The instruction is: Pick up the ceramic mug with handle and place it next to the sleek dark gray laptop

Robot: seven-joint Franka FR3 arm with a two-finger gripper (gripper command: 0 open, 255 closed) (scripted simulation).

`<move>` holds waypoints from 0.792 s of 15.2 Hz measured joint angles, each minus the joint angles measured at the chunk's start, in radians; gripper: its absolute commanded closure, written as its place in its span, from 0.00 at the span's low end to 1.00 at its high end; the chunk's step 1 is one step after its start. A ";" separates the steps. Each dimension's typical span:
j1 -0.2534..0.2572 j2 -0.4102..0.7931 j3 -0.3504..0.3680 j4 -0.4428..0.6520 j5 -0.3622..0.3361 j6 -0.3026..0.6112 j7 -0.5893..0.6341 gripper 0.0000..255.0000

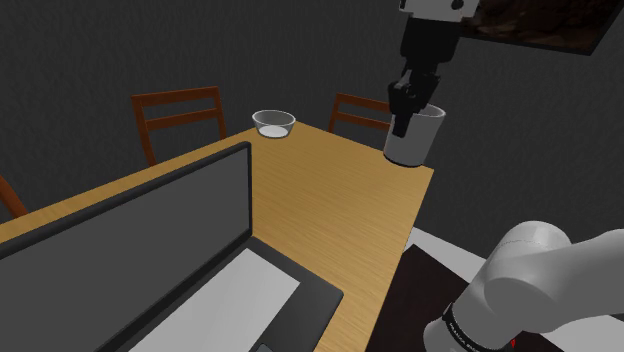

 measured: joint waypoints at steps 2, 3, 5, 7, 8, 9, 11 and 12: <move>0.002 -0.014 0.001 -0.039 0.003 0.025 -0.001 1.00; 0.003 -0.020 0.002 -0.054 0.004 0.034 0.000 1.00; 0.006 -0.034 0.003 -0.092 0.007 0.057 -0.001 1.00; 0.007 -0.044 0.004 -0.127 0.009 0.083 -0.003 1.00; 0.008 -0.050 0.004 -0.144 0.010 0.094 -0.004 1.00; 0.009 -0.055 0.004 -0.160 0.010 0.105 -0.005 1.00; 0.012 -0.065 0.010 -0.195 0.016 0.130 -0.001 1.00; 0.013 -0.070 0.012 -0.211 0.018 0.141 0.000 1.00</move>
